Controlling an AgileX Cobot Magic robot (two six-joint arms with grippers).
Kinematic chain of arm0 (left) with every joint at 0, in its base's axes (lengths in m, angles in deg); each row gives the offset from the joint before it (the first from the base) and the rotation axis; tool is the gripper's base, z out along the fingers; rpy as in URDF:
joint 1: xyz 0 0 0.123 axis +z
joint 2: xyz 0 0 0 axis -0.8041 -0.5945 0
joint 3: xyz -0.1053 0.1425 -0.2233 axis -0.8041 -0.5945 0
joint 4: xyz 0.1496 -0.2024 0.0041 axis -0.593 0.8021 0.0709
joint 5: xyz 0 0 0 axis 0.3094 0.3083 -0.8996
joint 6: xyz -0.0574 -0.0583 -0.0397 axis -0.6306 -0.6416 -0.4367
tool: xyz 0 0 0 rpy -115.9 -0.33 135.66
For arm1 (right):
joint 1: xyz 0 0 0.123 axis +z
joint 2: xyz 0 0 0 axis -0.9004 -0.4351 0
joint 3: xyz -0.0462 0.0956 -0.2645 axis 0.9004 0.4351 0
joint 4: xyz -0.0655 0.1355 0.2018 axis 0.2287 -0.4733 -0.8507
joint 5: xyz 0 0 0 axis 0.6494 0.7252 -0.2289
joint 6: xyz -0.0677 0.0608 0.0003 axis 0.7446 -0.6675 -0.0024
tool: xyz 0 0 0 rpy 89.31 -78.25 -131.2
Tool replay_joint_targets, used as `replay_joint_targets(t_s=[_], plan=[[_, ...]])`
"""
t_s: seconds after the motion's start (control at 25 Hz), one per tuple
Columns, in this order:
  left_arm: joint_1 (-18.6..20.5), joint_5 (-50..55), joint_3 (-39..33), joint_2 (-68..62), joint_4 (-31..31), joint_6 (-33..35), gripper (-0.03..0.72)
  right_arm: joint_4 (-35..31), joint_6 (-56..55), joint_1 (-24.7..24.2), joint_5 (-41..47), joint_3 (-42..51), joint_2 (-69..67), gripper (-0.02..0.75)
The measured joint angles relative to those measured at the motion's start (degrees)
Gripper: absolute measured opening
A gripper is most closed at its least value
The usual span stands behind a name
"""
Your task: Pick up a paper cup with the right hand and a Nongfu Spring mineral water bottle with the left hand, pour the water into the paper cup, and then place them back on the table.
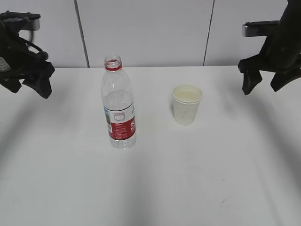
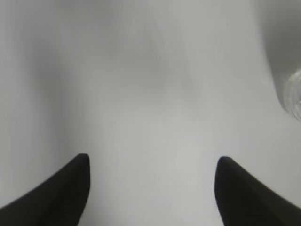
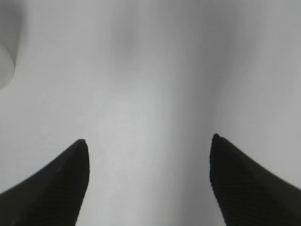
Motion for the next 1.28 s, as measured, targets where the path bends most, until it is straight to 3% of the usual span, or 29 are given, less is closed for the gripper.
replay_joint_targets(t_s=[0.4, 0.68, 1.28], plan=[[1.3, 11.1, 2.6, 0.0, 0.4, -2.4, 0.502, 0.0, 0.4, 0.0, 7.2, -6.6, 0.0, 0.588], [3.8, 11.6, 2.6, 0.4, -0.1, -2.6, 0.502, 0.0, 0.5, 0.0, 7.5, -12.5, 0.0, 0.588], [3.8, 12.1, 2.2, 8.7, 0.4, -2.6, 0.501, 0.0, 0.6, 0.0, 8.3, -11.7, 7.9, 0.587]])
